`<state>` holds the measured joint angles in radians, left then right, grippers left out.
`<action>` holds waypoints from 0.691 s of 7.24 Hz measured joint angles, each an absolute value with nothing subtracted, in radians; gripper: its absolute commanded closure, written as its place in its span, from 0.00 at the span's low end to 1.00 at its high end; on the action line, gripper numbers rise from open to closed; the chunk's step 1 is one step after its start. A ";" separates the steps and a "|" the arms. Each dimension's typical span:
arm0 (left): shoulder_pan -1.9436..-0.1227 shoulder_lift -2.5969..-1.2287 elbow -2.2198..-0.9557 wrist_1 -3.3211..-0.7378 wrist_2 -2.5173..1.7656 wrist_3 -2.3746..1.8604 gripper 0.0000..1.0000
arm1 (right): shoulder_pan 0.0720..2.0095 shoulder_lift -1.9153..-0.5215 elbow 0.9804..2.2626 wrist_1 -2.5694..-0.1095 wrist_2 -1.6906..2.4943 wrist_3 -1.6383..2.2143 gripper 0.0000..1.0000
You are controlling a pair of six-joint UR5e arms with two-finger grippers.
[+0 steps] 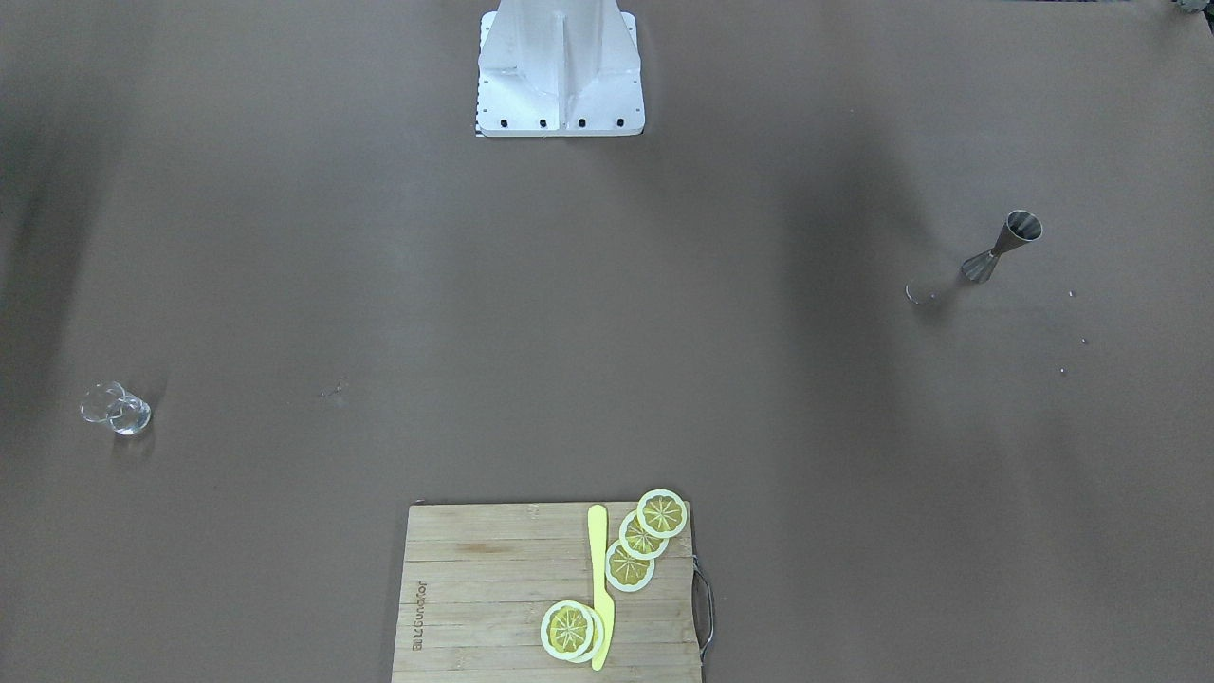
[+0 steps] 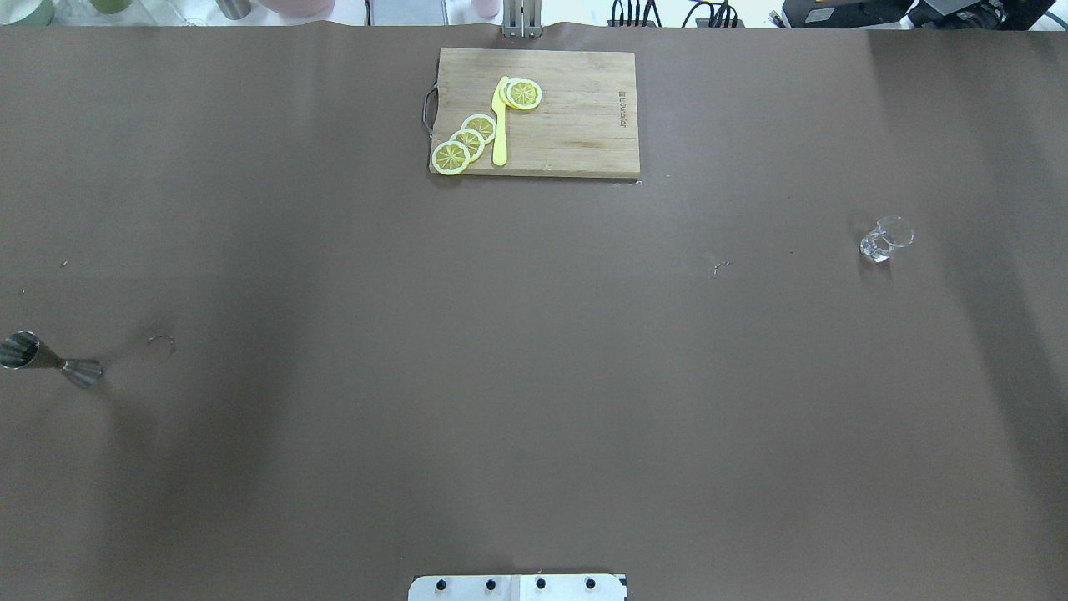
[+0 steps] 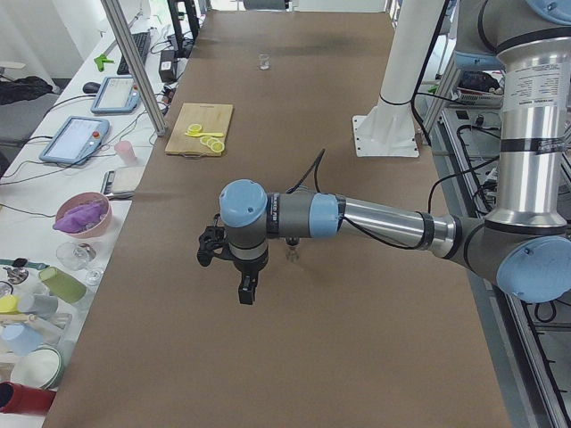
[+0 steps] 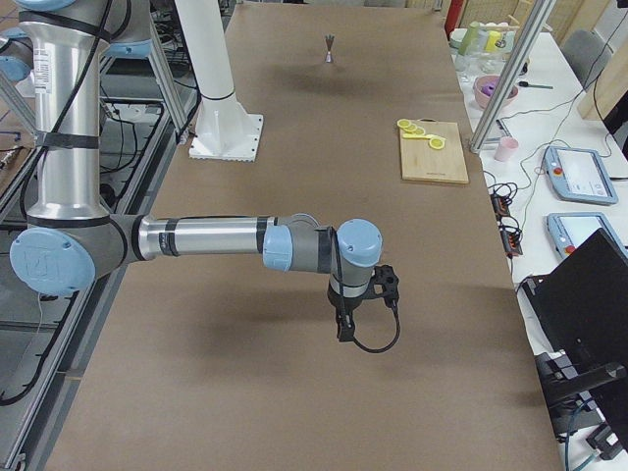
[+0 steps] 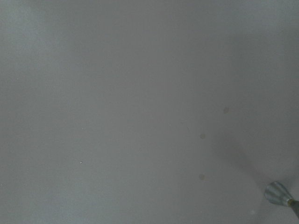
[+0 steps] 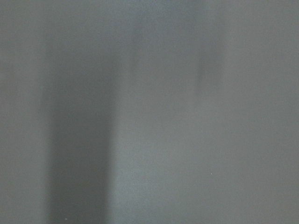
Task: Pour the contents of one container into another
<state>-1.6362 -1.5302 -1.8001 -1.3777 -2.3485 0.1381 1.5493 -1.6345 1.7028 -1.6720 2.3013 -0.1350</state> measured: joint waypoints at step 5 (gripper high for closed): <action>-1.637 -1.519 -1.807 -1.382 -2.346 0.138 0.02 | 1.549 -1.632 1.704 -1.665 2.302 -0.135 0.00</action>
<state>-1.6371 -1.5190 -1.8071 -1.3820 -2.3459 0.1383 1.5486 -1.6325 1.7039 -1.6651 2.3024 -0.1350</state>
